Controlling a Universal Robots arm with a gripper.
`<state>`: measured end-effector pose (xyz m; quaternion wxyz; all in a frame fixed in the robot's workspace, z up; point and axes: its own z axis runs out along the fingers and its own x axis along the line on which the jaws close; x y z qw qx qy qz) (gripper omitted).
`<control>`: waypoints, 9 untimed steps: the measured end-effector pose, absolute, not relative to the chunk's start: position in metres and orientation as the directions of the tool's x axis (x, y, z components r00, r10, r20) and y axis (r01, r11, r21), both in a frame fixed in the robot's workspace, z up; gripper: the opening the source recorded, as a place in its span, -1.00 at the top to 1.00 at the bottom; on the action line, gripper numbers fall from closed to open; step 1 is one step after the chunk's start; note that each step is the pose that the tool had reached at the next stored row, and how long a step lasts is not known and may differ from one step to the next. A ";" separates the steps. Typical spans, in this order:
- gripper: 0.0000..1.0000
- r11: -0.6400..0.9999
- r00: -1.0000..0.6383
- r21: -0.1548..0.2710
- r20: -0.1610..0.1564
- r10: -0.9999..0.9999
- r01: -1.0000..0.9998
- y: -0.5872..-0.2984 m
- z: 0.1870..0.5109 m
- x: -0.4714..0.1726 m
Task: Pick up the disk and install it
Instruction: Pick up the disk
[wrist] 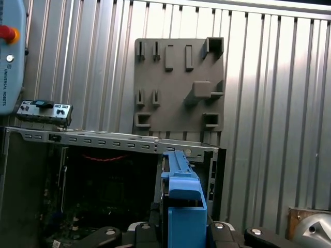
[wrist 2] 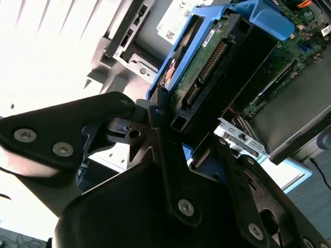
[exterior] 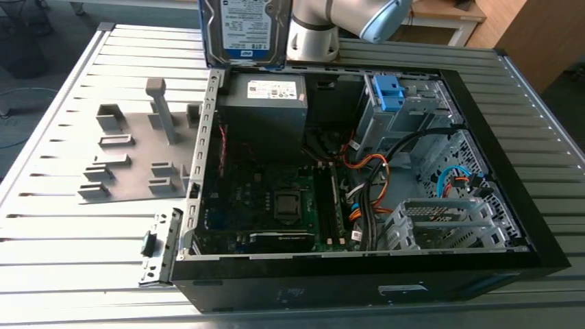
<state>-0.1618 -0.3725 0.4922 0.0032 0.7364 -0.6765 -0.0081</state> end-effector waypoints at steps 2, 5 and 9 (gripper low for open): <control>0.26 -0.085 0.085 0.016 -0.008 -0.996 -0.996 -0.373 0.492 -0.161; 0.26 -0.085 0.085 0.016 -0.008 -0.996 -0.996 -0.375 0.492 -0.159; 0.26 -0.085 0.085 0.016 -0.008 -0.996 -0.996 -0.377 0.492 -0.157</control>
